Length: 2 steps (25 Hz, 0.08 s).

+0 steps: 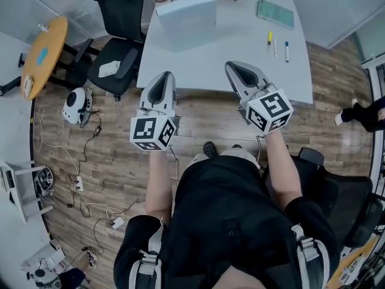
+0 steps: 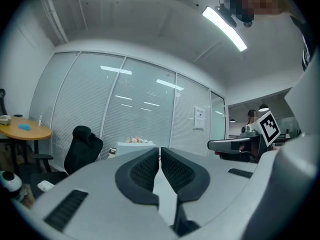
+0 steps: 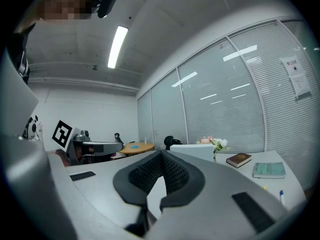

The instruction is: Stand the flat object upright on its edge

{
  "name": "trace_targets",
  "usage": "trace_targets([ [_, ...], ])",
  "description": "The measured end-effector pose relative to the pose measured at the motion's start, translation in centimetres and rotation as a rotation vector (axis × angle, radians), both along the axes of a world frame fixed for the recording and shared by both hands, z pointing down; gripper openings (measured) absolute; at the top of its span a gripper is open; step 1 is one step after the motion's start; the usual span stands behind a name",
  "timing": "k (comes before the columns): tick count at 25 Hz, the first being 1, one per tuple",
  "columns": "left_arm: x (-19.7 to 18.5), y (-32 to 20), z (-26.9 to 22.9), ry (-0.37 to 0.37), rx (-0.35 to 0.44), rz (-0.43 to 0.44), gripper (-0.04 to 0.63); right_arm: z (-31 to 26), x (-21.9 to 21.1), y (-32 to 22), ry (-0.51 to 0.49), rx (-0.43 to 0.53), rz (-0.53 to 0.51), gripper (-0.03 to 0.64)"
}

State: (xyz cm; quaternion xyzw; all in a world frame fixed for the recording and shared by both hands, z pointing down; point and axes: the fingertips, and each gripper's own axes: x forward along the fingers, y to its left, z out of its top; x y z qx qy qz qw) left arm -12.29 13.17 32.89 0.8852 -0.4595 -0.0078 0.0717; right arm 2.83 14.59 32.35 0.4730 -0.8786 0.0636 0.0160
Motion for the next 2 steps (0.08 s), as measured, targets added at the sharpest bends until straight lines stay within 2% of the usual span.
trace_targets([
  [2, 0.02, 0.47, -0.09, -0.004, 0.001, 0.001, 0.032, -0.08, 0.12, 0.40, 0.002, 0.002, 0.004, 0.014],
])
